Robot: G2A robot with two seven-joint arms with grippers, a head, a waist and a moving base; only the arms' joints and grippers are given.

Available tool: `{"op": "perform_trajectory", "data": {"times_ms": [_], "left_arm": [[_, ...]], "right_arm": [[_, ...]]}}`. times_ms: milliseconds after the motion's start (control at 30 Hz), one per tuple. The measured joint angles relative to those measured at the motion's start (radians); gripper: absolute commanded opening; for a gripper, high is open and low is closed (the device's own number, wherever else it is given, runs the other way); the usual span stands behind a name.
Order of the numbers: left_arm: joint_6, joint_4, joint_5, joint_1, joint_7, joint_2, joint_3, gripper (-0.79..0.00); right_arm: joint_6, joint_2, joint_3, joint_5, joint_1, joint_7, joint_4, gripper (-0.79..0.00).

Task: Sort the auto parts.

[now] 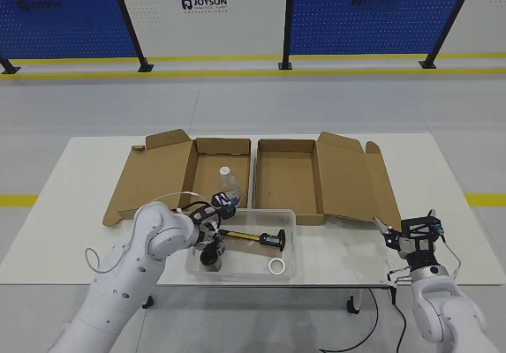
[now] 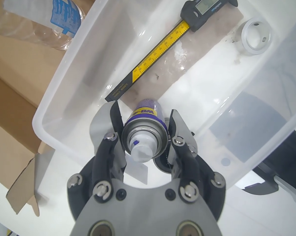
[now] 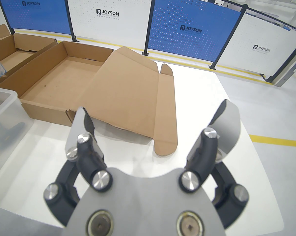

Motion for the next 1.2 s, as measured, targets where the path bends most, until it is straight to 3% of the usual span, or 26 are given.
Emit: {"op": "perform_trajectory", "data": {"times_ms": [233, 300, 367, 400, 933, 1200], "left_arm": [[0.004, 0.007, -0.001, -0.004, -0.002, 0.006, 0.009, -0.496], [0.006, 0.008, -0.002, -0.005, 0.000, 0.007, 0.012, -0.597], [0.008, 0.009, -0.001, -0.006, 0.002, 0.008, 0.017, -0.773], [0.009, 0.009, 0.000, -0.006, 0.004, 0.008, 0.019, -0.785], [0.037, -0.023, -0.011, 0.002, 0.047, 0.020, 0.016, -0.785], [0.030, -0.114, -0.060, 0.031, 0.040, 0.035, -0.023, -0.785]], "right_arm": [[0.000, 0.000, 0.000, 0.000, 0.000, 0.000, 0.000, 0.000], [0.000, 0.000, 0.000, 0.000, 0.000, 0.000, 0.000, 0.000], [0.000, 0.000, 0.000, 0.000, 0.000, 0.000, 0.000, 0.000], [0.000, 0.000, 0.000, 0.000, 0.000, 0.000, 0.000, 0.000], [0.000, 0.000, 0.000, 0.000, 0.000, 0.000, 0.000, 0.000], [0.000, 0.000, 0.000, 0.000, 0.000, 0.000, 0.000, 0.000]]}}
